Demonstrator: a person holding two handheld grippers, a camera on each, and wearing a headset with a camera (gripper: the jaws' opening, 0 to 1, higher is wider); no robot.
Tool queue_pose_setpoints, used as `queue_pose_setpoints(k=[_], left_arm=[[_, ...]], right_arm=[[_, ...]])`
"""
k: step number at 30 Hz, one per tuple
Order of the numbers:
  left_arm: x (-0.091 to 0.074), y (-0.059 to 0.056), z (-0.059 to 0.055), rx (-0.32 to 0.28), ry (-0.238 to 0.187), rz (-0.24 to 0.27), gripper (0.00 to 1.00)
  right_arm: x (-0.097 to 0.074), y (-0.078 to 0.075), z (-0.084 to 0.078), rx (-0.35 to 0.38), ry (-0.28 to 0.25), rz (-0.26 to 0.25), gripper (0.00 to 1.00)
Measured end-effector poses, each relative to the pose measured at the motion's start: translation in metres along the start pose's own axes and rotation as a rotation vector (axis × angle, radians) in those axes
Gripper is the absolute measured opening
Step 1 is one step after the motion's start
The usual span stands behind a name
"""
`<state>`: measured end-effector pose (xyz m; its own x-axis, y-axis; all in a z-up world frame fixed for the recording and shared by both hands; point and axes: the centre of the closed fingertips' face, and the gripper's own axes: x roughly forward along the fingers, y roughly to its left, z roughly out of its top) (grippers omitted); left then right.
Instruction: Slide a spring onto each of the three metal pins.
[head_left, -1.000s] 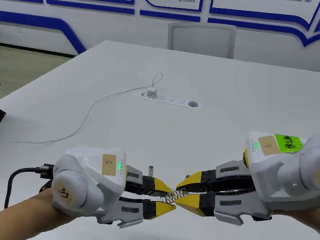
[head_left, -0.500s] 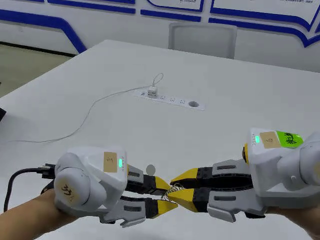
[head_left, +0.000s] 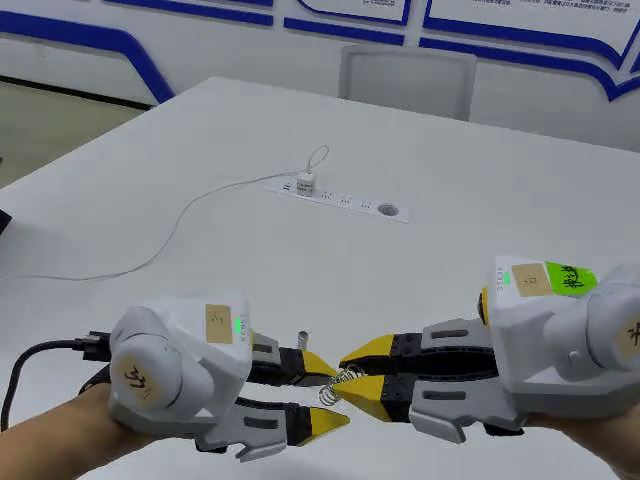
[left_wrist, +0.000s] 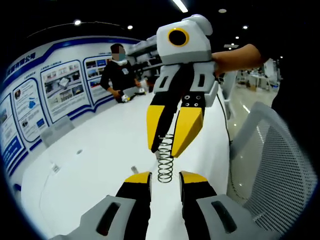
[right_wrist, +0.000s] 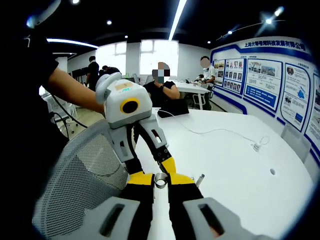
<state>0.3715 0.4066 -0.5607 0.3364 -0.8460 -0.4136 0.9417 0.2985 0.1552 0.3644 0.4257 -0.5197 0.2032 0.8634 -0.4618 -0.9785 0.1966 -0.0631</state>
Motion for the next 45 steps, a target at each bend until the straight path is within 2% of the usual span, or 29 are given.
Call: queue_pose_setpoints(k=[5,7,9,13,17,23,33,38,45], left_arm=[[-0.005,0.006,-0.005,-0.016,0.007,0.029,0.31],[-0.008,0.012,-0.006,-0.01,-0.006,0.068,0.37],[-0.011,0.015,-0.009,-0.034,-0.005,0.081,0.42],[-0.017,0.018,-0.017,-0.052,0.002,0.103,0.44],[-0.024,0.023,-0.025,-0.077,0.009,0.131,0.5],[-0.037,0.032,-0.036,-0.117,0.007,0.173,0.52],[-0.052,0.051,-0.04,-0.165,-0.034,0.263,0.56],[-0.054,0.054,-0.042,-0.187,-0.046,0.28,0.58],[-0.062,0.058,-0.052,-0.216,-0.048,0.309,0.6]], right_arm=[[0.0,-0.003,0.0,0.006,0.004,-0.012,0.11],[0.0,-0.005,0.0,0.005,0.007,-0.018,0.11],[0.001,-0.007,-0.001,0.007,0.012,-0.021,0.11],[0.001,-0.012,-0.004,0.01,0.024,-0.034,0.11],[0.001,-0.016,-0.006,0.013,0.035,-0.044,0.11],[-0.001,-0.028,-0.01,0.025,0.052,-0.08,0.11],[-0.007,-0.05,-0.018,0.064,0.076,-0.155,0.11],[-0.01,-0.061,-0.022,0.077,0.087,-0.191,0.11],[-0.016,-0.074,-0.032,0.101,0.109,-0.23,0.11]])
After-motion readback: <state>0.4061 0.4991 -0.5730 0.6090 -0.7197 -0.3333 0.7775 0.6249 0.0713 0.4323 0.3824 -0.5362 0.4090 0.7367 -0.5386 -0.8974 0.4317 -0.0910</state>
